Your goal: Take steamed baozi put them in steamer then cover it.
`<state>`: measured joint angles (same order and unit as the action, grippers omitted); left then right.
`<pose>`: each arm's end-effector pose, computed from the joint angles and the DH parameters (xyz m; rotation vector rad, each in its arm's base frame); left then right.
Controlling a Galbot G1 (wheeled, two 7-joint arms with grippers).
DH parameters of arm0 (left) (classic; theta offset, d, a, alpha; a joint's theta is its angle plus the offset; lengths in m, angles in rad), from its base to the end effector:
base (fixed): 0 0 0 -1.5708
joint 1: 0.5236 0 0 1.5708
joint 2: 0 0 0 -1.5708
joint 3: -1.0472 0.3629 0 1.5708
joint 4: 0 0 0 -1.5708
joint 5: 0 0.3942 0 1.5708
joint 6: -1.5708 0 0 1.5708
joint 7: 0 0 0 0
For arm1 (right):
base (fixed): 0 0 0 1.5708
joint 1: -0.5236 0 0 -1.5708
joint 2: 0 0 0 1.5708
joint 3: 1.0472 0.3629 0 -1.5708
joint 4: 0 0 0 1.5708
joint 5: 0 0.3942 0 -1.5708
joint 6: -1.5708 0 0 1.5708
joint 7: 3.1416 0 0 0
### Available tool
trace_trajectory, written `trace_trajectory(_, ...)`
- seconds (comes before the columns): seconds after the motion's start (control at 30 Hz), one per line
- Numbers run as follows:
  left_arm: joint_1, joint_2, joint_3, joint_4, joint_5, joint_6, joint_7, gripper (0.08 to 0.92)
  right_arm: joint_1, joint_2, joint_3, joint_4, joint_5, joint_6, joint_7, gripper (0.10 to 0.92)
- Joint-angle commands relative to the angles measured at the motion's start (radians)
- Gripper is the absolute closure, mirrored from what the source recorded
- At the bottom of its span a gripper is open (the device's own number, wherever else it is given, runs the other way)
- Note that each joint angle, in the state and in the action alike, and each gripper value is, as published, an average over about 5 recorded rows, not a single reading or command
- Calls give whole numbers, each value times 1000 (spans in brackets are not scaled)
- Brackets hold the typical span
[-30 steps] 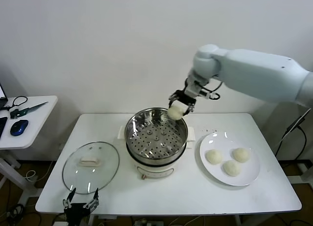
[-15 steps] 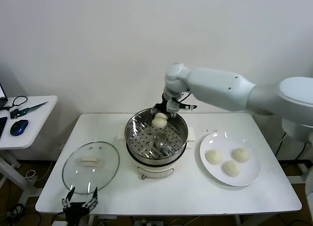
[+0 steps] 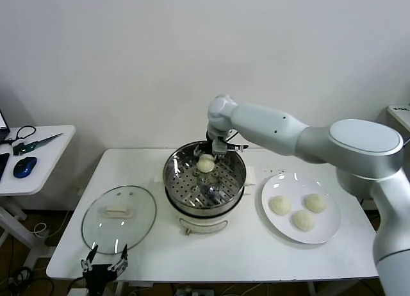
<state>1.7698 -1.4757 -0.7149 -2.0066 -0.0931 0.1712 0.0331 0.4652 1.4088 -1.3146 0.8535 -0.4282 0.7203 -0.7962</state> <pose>0.1381 0.0863 -0.3739 0.1324 -2.6937 -0.1022 0.6544 0.1824 -0.1169 -1.8542 0.2127 -2.3551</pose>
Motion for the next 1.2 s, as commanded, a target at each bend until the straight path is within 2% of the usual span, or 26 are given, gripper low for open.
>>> trace_trajectory(0.03,0,-1,-2,0,-2,1,-2,177,7,15,2,-28,31,23,14,269)
trace_trajectory(0.17,8,-1,-3,-2,-2,0,-4,177,141,-35,-75,62,270,15,-62,209)
trace_trajectory(0.33,11,-6,1,-2,2,1,-4,177,365,-149,-259,175,694,-60,-186,203)
trace_trajectory(0.4,10,-8,3,-2,5,1,-3,177,457,-217,-374,239,882,-147,-238,203)
trace_trajectory(0.47,8,-9,6,-2,7,2,-2,177,536,-301,-470,312,1043,-302,-279,202)
trace_trajectory(0.57,5,-9,7,-1,8,2,-1,177,608,-441,-557,410,1171,-560,-291,203)
trace_trajectory(0.67,1,-7,7,0,7,2,-1,177,620,-579,-607,471,1184,-712,-263,203)
trace_trajectory(0.87,-2,-6,4,-3,4,3,-2,177,517,-773,-619,587,1109,-893,-182,203)
trace_trajectory(1.03,2,-9,1,-6,4,3,-2,177,347,-838,-530,640,1039,-983,-119,203)
trace_trajectory(1.2,9,-13,-4,-11,5,3,-2,177,139,-847,-392,602,943,-1019,-79,203)
